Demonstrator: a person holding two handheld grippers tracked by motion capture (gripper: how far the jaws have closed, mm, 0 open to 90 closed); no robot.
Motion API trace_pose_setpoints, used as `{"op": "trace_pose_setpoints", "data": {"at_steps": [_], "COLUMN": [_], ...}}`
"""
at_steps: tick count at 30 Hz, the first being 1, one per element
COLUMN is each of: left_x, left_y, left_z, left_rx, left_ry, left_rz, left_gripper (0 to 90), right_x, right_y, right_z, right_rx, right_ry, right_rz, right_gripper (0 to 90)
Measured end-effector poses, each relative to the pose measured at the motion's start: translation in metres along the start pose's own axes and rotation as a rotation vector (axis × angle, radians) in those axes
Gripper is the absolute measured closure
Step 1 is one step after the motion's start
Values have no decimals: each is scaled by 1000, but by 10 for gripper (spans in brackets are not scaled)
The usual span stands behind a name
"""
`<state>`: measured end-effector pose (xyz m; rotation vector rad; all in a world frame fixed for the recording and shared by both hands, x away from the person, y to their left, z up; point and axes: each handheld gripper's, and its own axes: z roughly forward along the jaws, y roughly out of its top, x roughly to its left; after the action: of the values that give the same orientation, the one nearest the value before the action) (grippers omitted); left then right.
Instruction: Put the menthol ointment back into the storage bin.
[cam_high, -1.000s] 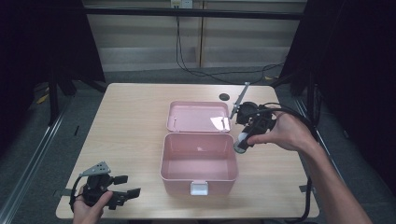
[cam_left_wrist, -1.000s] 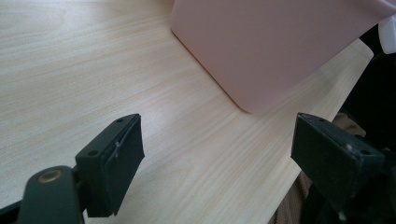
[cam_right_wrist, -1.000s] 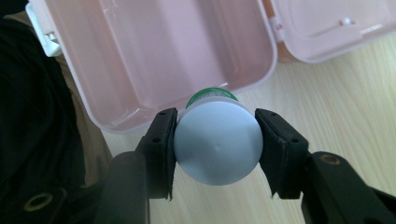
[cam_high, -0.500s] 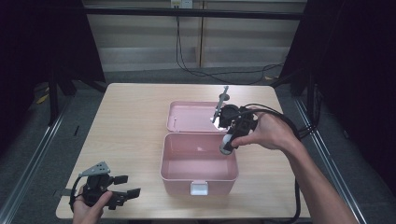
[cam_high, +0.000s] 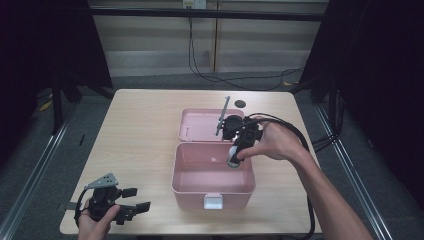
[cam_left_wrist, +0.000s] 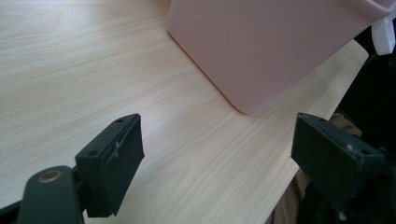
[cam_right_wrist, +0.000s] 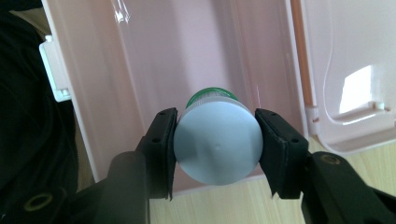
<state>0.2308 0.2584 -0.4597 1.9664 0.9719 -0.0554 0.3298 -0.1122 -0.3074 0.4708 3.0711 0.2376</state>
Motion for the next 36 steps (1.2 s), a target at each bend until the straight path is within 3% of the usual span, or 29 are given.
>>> {"op": "trace_pose_setpoints", "data": {"at_steps": [17, 36], "left_x": [1, 0], "left_y": [1, 1], "left_z": [0, -1], "left_rx": [-2, -11], "left_ry": [-6, -8], "left_rz": [-3, 3], "left_gripper": [167, 167], "right_x": [-2, 11], "right_y": [26, 58], "right_z": [18, 37], "right_rx": [18, 15], "right_ry": [12, 29], "right_rz": [-64, -134], "right_gripper": [514, 514]}}
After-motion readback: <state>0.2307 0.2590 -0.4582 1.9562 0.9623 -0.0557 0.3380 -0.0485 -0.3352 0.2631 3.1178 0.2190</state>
